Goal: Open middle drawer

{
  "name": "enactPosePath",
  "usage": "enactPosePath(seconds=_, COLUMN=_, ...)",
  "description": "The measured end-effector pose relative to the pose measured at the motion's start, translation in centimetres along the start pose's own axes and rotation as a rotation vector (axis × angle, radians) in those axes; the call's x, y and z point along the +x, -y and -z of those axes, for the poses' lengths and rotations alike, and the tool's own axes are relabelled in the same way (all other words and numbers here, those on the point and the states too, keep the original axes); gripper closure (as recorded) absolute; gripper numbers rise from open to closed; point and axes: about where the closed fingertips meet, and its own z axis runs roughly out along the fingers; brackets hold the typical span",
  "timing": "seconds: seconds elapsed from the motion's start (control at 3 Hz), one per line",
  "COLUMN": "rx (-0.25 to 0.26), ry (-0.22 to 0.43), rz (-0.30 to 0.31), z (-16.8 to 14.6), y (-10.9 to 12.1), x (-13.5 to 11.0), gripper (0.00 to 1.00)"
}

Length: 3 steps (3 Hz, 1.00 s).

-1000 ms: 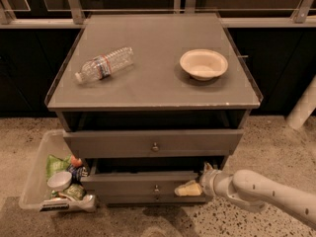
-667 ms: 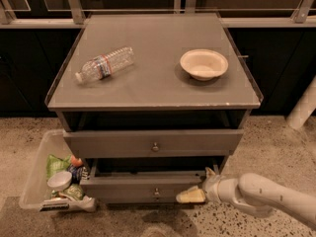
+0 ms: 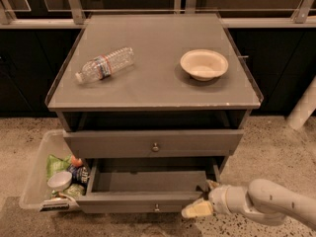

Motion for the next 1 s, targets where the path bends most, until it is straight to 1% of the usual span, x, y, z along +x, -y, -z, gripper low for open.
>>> enactPosePath(seconds=0.33, rx=-0.109, ry=-0.066, rz=0.013, z=3.9, y=-3.0, x=3.1, gripper=0.00)
enactPosePath(seconds=0.67, rx=-0.245, ry=-0.100, rz=0.027, z=6.7, y=-6.5, x=4.8, gripper=0.00)
enactPosePath(seconds=1.0, rx=-0.323, ry=-0.115, rz=0.032, z=8.7, y=-8.6, x=5.7, gripper=0.00)
